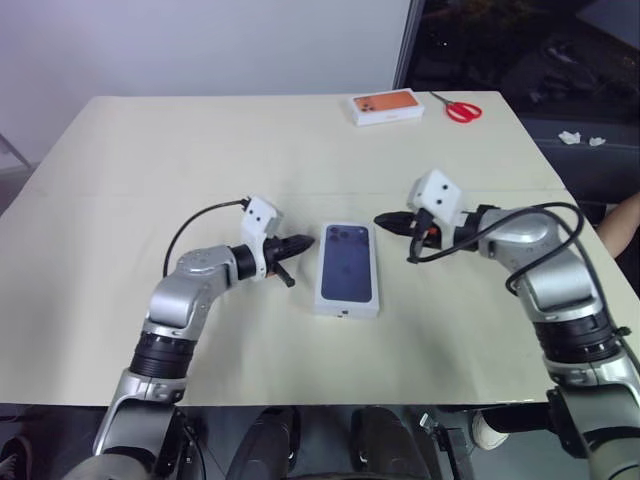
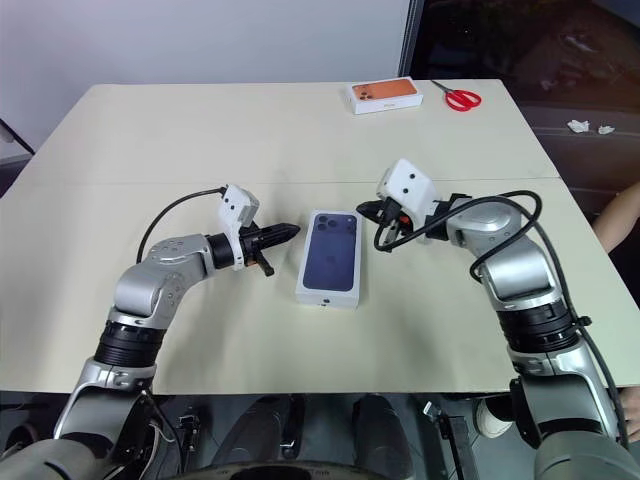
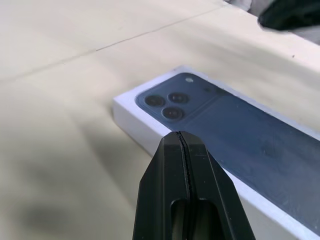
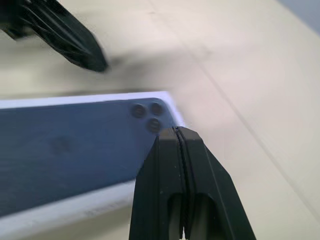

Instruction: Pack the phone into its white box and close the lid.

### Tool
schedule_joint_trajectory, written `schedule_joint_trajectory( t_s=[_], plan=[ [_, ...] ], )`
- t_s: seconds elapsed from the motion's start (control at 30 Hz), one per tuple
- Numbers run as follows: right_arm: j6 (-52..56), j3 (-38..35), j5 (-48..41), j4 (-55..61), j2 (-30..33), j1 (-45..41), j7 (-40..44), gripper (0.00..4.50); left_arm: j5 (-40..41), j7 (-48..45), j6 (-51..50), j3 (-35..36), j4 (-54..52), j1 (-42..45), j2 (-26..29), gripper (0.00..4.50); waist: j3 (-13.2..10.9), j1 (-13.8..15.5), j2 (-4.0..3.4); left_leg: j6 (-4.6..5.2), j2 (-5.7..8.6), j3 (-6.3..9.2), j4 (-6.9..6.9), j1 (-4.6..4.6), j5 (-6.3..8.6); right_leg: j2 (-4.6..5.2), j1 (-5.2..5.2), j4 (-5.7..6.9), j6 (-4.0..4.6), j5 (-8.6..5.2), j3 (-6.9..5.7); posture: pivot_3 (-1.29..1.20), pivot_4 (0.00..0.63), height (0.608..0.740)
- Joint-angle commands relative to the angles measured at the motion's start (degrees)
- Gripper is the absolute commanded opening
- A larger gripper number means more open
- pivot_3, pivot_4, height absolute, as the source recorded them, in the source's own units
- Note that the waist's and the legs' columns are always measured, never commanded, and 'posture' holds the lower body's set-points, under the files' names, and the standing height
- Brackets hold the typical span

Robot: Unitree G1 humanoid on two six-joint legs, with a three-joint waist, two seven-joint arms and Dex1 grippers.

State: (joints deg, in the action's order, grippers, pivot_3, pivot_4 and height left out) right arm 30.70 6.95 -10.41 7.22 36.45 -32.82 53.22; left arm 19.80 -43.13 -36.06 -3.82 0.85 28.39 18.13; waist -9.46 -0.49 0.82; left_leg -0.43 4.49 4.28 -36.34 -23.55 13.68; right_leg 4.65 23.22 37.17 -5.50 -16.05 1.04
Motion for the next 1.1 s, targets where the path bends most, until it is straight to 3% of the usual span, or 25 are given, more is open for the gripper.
schedule_joint_trajectory(
  t_s=[0.03, 0.2, 0.5, 0.63, 0.83, 1.1],
  plan=[
    [1.4, 0.2, -2.3, 4.0, -0.9, 3.0, 0.0, 0.04, 0.6, 0.3, 0.4, -1.4, -0.6, 0.6, -1.7, 0.00, 0.0, 0.1, 0.00, 0.02, 0.00, 0.01, -0.05, 0.00, 0.02, 0.00, -0.02, 0.02, 0.00, 0.00, -0.01, 0.00, 0.150, 0.740],
    [0.9, 3.2, -2.8, 8.5, 0.6, 10.9, 2.5, 0.04, -0.4, -0.6, 0.4, -5.3, -1.5, -2.3, -2.7, 0.00, 0.0, 0.0, -0.01, 0.11, 0.00, 0.01, -0.05, 0.01, 0.07, 0.00, -0.03, 0.04, 0.00, 0.00, 0.00, 0.00, 0.150, 0.740],
    [-1.0, 7.3, 0.5, 10.0, 0.3, 13.6, 0.5, 0.04, -2.5, -2.5, 1.1, -9.2, -1.6, -6.9, 0.8, 0.00, 0.1, -0.1, -0.05, 0.13, -0.03, 0.03, -0.01, 0.16, 0.08, -0.04, -0.13, 0.05, 0.00, 0.00, 0.01, 0.00, 0.150, 0.740],
    [-1.4, 6.5, 0.3, 8.3, 0.2, 11.8, 0.1, 0.04, -2.5, -2.1, 1.9, -8.7, -1.1, -7.3, 1.3, 0.00, 0.1, -0.1, -0.07, 0.13, -0.04, 0.03, 0.01, 0.20, 0.08, -0.04, -0.17, 0.05, 0.00, 0.00, 0.00, 0.00, 0.150, 0.740],
    [-2.6, 2.9, 0.6, 0.9, -5.2, 3.5, -6.4, 0.04, -2.0, 3.7, 6.0, -3.9, 2.3, -0.5, -3.5, 0.00, 0.1, -0.1, -0.05, 0.12, -0.04, 0.04, -0.02, 0.18, 0.08, -0.04, -0.16, 0.08, 0.00, 0.00, -0.02, 0.00, 0.150, 0.740],
    [-11.4, 7.8, 10.9, -20.0, -9.1, -5.3, -13.3, 0.04, -9.5, 5.3, 14.0, -7.9, 19.0, 8.5, -6.5, 0.00, 0.1, -0.1, -0.02, -0.16, 0.00, -0.10, -0.04, 0.09, -0.09, -0.07, -0.05, 0.04, 0.00, 0.00, -0.04, 0.00, 0.150, 0.740]
  ],
)
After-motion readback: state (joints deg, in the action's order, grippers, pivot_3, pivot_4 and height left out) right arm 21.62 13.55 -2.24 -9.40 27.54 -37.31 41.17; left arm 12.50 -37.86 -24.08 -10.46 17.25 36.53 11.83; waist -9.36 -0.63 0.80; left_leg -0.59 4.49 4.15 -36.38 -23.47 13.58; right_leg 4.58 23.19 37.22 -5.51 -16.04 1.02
